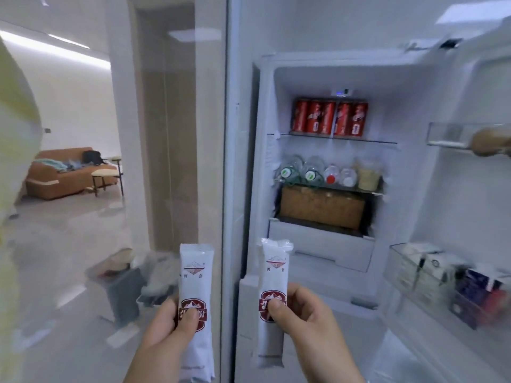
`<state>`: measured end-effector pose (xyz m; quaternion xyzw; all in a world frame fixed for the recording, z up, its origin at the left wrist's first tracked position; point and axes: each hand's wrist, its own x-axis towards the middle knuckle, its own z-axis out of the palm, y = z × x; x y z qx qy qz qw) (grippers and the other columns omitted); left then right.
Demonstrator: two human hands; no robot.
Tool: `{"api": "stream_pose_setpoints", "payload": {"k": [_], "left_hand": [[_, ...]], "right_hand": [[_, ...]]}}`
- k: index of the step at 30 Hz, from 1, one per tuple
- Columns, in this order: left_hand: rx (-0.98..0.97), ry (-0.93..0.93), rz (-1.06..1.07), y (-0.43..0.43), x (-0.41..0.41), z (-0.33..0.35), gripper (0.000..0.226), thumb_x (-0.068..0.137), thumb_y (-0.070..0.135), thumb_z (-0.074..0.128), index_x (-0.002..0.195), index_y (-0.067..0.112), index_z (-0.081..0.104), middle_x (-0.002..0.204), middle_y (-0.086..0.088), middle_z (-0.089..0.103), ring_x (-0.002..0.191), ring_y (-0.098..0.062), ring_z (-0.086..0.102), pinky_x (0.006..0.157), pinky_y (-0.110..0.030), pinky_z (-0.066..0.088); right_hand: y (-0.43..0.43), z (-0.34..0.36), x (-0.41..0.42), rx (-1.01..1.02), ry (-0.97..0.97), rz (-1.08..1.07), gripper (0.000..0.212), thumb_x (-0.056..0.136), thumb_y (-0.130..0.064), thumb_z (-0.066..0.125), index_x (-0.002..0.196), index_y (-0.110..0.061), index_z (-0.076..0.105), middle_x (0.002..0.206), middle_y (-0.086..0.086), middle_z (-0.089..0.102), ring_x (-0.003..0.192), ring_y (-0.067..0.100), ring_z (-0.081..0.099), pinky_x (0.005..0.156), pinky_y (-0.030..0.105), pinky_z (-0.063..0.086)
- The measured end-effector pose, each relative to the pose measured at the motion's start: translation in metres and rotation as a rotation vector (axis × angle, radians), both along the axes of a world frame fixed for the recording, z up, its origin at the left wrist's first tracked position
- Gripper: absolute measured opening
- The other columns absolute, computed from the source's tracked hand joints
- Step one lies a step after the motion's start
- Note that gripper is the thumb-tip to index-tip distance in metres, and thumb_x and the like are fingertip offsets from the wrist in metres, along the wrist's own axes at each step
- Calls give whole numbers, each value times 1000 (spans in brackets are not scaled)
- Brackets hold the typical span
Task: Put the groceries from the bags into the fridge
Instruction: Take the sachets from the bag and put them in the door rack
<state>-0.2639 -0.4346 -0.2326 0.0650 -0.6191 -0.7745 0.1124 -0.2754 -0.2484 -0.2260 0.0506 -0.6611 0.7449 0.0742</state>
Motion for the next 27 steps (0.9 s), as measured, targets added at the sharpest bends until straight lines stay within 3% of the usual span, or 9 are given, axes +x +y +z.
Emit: {"api": "stream_pose_setpoints", "payload": {"k": [6,9,12,14,17,20,25,26,27], "left_hand": [[-16,80,-145,39,-56,10,30,94,8,55,84,32,69,67,18,71,57,12,59,59,-4,43],[11,88,-257,78,-76,2,41,95,16,57,71,47,71,76,17,72,76,-2,58,57,-3,43],[-3,108,-381,124,-88,2,9,88,23,68,87,31,71,72,11,69,68,-4,52,54,0,37],[-54,143,-478,157,-94,6,31,94,16,60,72,37,68,63,20,68,68,5,54,61,-3,38],[-151,162,-624,204,-97,22,57,95,12,53,53,49,65,53,22,64,68,-2,55,51,5,34],[-115,180,-743,244,-96,30,35,94,10,54,74,38,61,52,27,63,74,-11,59,45,1,33],[69,166,-946,288,-85,46,22,89,-1,57,87,21,62,63,10,72,62,4,67,55,-6,46],[105,167,-977,297,-85,48,15,82,8,69,89,20,64,68,6,74,69,-2,70,63,-14,49],[138,182,-1026,306,-85,48,32,66,31,83,91,21,65,75,2,76,77,-9,72,71,-23,49]], "right_hand": [[38,23,0,-35,50,-248,29,62,-13,69,89,-5,73,78,8,75,66,10,66,58,15,48],[66,25,16,37,60,-408,21,64,-19,70,83,-17,78,75,2,74,57,7,55,54,13,42],[99,31,38,105,47,-565,24,65,-24,70,85,-33,78,72,1,72,50,10,45,48,17,38],[121,37,52,133,26,-651,24,63,-27,72,86,-34,77,76,4,73,48,14,45,46,22,39],[155,46,69,137,13,-732,19,72,-20,80,84,-34,77,80,7,75,49,18,52,49,25,45],[186,51,78,110,13,-804,31,77,-2,78,82,-33,78,80,10,75,53,19,58,52,28,51],[224,45,86,31,25,-887,24,59,-17,73,82,-21,79,78,9,73,56,14,61,48,26,50],[232,45,88,26,33,-915,25,58,-18,72,82,-18,79,76,8,73,53,13,60,47,25,49],[238,46,89,26,44,-938,26,58,-18,71,83,-18,79,76,8,73,52,13,59,47,25,48]]}}
